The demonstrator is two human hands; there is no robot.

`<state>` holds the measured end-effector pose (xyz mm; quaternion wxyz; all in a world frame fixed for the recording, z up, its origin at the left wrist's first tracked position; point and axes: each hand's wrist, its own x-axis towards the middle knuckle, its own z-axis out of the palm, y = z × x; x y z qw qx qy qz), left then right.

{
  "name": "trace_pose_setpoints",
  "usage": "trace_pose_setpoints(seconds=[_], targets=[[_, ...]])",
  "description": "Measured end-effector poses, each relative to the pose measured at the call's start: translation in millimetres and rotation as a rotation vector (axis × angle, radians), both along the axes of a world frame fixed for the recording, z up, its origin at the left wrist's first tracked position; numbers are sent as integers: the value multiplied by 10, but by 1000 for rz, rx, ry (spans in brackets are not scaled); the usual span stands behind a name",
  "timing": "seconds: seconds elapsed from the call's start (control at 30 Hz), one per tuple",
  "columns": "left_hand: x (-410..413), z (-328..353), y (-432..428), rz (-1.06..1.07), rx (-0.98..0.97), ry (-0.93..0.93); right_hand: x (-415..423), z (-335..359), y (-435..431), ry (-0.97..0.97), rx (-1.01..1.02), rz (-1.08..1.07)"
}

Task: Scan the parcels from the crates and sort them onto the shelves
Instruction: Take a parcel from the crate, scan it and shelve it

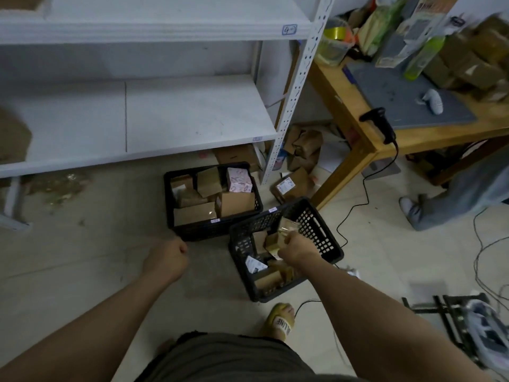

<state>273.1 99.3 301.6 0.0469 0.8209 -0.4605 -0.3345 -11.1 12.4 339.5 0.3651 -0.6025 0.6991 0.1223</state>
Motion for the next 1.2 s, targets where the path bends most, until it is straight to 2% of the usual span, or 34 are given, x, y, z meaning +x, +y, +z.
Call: trace_pose_setpoints(seconds=[0.23, 0.37, 0.53, 0.67, 0.9, 1.2], targets=[[-1186, -197, -461, 23, 78, 34, -1027, -437, -779, 17, 46, 140], [-1622, -204, -588, 6, 92, 88, -1286, -591, -998, 0, 106, 183], [-1695, -267, -864, 5, 150, 118, -1240, -618, -1085, -69, 181, 171], [-1764, -392, -1118, -14, 197, 215, -1161, -660, -1120, -107, 214, 112], [-1862, -900, -1545, -23, 275, 354, -1146, -1028, -1395, -103, 255, 26], [-2050, -1693, -2133, 221, 326, 449, -1234, -1832, -1904, -155, 280, 30]])
